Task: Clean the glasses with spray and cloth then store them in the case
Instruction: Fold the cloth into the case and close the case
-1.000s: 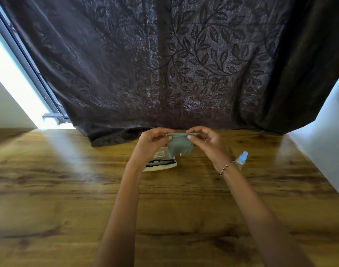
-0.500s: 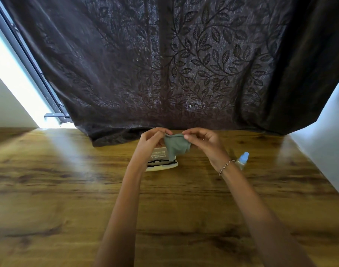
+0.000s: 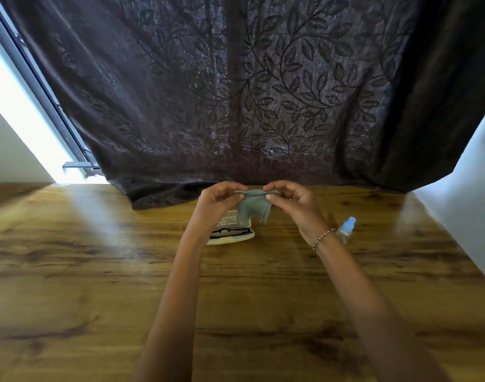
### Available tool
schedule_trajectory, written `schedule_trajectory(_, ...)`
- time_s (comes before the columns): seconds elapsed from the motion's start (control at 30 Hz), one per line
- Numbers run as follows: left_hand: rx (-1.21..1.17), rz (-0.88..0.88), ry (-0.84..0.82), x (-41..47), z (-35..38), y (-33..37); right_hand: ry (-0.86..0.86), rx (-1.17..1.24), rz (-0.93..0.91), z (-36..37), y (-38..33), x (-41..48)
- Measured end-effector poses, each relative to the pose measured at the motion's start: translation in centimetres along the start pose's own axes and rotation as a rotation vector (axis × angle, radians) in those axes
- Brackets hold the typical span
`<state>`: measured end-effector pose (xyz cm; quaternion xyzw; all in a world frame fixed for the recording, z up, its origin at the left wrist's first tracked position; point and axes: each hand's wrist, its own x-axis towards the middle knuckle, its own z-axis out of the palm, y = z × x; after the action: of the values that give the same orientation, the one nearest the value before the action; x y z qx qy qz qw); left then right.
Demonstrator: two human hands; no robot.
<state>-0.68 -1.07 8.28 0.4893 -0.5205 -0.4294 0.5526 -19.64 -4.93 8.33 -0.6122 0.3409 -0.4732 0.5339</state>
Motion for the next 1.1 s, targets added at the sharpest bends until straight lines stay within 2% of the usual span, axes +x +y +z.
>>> schedule_trajectory(0.17,0.036,-0.024,0.002,-0.16,-0.08,-0.22,0.003,0.010,0.013,0.00,0.02,-0.01)
schedule_trajectory(0.37,-0.044,-0.091,-0.030,-0.37,-0.32,-0.42,0.006,-0.040,0.008,-0.23,0.35,0.12)
schedule_trajectory(0.57,-0.031,-0.032,-0.045,-0.46,0.05,-0.21,-0.016,-0.044,-0.040,0.07,0.50,0.08)
schedule_trajectory(0.93,-0.025,-0.103,0.002,-0.52,-0.24,-0.33,0.001,0.011,0.054,0.01,0.27,-0.14)
schedule_trajectory(1.1,-0.030,-0.125,-0.022,-0.68,-0.40,-0.46,-0.004,-0.065,0.037,-0.07,0.30,-0.11)
